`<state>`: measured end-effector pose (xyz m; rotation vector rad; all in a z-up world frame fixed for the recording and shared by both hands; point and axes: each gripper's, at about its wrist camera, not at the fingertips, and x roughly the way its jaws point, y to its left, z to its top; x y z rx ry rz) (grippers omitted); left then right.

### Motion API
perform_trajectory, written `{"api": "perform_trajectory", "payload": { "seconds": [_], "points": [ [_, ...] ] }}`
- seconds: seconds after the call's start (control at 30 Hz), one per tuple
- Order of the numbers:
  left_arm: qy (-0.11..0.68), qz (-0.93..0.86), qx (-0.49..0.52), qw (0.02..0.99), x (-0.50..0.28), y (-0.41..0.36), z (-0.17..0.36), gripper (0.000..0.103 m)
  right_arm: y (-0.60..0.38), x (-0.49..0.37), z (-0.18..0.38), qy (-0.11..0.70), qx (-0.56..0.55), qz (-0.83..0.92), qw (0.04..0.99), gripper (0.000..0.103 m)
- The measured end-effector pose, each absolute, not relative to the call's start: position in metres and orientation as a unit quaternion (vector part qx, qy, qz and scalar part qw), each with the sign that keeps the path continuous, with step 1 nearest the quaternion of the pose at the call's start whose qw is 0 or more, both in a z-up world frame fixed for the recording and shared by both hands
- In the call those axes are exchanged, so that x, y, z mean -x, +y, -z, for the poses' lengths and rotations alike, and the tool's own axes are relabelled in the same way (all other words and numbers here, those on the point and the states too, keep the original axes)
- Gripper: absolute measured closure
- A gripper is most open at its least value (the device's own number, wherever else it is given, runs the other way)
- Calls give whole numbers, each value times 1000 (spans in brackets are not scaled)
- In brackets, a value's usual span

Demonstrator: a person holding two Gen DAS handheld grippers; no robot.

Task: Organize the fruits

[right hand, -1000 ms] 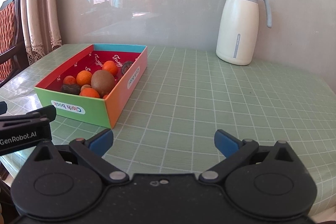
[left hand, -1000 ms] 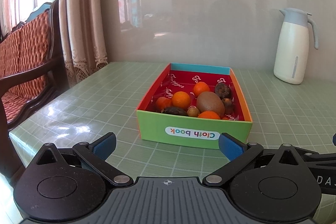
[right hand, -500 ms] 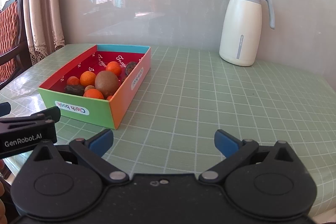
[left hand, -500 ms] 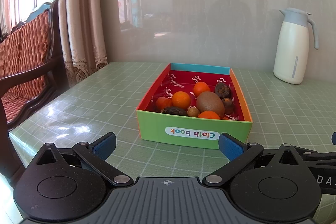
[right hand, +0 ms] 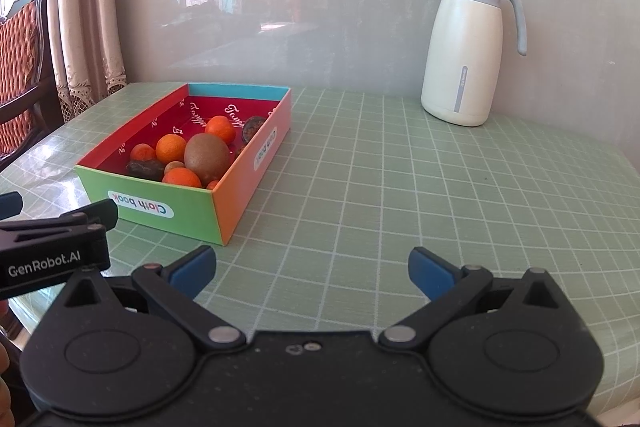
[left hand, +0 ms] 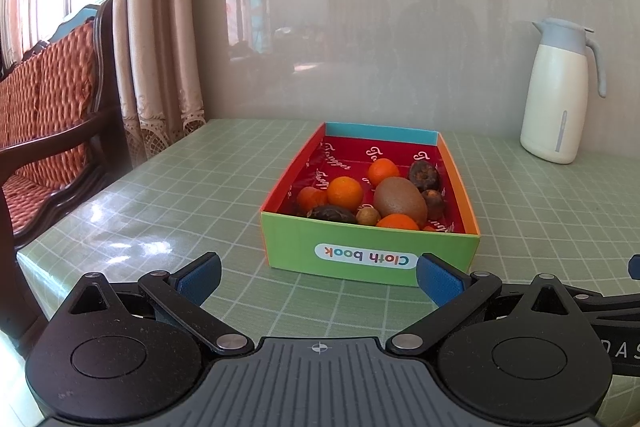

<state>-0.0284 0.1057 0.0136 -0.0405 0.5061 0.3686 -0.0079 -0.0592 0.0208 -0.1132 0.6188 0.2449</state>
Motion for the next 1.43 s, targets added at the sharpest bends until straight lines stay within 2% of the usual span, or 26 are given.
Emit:
{"api": "perform_trajectory", "payload": {
  "seconds": [1.43],
  "points": [
    [240,-179,15,954,31,108,-20,0,-59,5,-31,290,56,-129,947,0]
  ]
}}
